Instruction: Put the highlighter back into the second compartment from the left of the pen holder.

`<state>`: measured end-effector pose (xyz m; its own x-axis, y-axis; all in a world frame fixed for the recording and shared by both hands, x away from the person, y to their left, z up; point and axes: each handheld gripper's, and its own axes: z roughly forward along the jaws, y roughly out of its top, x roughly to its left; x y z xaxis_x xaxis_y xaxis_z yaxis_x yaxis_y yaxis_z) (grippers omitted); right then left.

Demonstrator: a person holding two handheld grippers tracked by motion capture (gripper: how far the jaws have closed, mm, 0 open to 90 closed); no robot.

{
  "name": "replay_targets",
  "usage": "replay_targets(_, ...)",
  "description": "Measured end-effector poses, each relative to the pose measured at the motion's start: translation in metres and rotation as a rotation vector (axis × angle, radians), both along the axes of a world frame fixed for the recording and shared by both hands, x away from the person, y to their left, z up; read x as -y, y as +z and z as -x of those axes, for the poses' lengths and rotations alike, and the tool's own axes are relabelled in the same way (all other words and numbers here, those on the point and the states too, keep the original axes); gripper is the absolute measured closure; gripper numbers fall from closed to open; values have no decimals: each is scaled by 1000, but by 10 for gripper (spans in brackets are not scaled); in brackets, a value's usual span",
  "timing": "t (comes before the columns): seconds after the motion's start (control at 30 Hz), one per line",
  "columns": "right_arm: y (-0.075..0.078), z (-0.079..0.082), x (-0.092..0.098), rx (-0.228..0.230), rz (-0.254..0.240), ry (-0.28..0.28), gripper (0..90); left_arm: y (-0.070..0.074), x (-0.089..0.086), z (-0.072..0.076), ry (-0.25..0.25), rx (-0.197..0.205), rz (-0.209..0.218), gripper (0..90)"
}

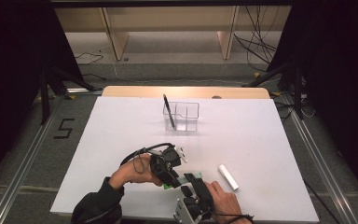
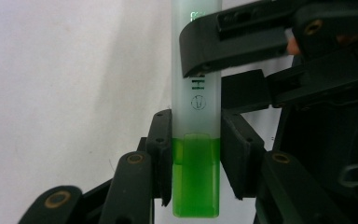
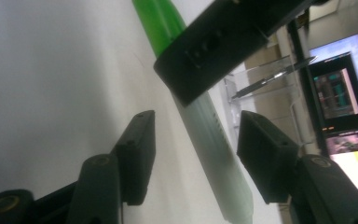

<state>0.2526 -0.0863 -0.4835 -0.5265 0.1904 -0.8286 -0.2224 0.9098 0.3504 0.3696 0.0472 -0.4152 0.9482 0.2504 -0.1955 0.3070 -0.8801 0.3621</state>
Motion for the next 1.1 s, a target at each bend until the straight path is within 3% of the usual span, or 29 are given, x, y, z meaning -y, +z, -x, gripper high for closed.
replay_targets(0.27,-5,3,-3,82,74,2,591,1,3,2,-17,-14,-3,667)
replay_targets(0.73,-11,7,-5,125,121,9,696,-2,6,3,-26,-47,-18,667)
replay_targets(0.97,-16,8,-6,179,189,46,743,-4,6,2,-25,-58,-24,666)
replay_targets(1.1,-18,9,-6,185,204,48,765,-3,5,2,-20,-62,-20,665)
